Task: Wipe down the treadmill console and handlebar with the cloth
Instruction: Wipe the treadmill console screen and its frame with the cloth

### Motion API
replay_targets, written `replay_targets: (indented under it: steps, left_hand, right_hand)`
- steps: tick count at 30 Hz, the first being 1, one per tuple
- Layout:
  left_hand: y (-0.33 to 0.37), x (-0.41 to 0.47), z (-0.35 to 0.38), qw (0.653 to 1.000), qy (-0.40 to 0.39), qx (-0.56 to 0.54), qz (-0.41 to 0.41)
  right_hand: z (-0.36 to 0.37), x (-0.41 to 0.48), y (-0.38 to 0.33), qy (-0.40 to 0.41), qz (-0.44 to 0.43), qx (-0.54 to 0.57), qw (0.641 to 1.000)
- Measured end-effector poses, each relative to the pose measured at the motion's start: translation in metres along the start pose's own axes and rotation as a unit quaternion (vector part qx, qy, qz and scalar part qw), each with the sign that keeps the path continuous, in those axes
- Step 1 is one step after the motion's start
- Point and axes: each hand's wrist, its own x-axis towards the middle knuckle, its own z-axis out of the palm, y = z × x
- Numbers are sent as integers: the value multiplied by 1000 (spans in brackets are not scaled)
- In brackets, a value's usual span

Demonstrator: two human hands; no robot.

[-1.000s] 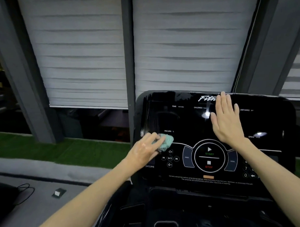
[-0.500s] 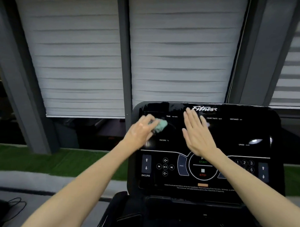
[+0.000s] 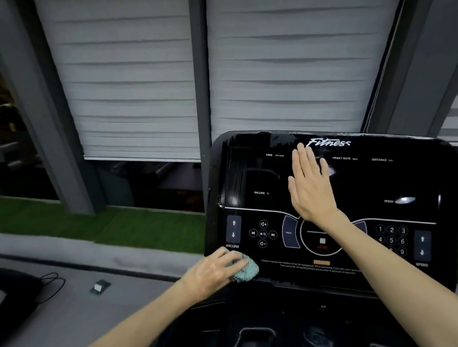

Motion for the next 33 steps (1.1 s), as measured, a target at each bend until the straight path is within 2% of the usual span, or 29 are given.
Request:
replay_targets:
  steps: [2, 5, 10, 13, 19, 25, 28, 30, 33]
  left_hand:
    - [-1, 2, -3, 1000, -6, 18, 15]
    - [-13, 24, -25, 997, 45, 65, 18]
    - [-66, 82, -95, 983, 144, 88, -75]
    - [-97, 108, -132, 974, 175, 91, -114]
    - [-92, 91, -117, 974, 191, 57, -108]
    - [-34, -7, -32, 993, 101, -30, -52]
    - [-29, -18, -26, 997, 56, -33, -44]
    - [-41, -3, -39, 997, 64, -21, -34]
    - [-69, 40, -74, 990, 132, -11, -48]
  right_hand:
    - [-1, 0, 1, 2, -5, 0, 1000]
    - [0, 0, 2, -2, -7, 4, 1000]
    - [-1, 0, 4, -1, -11, -1, 1000]
    - [-1, 0, 4, 4, -10, 3, 1000]
    - [2, 0, 3, 6, -10, 2, 1000]
    - [2, 1, 3, 14, -11, -1, 1000]
    - [3, 0, 4, 17, -15, -8, 1000]
    - [2, 0, 4, 18, -19, -7, 1000]
    - [3, 1, 3, 22, -15, -4, 1000]
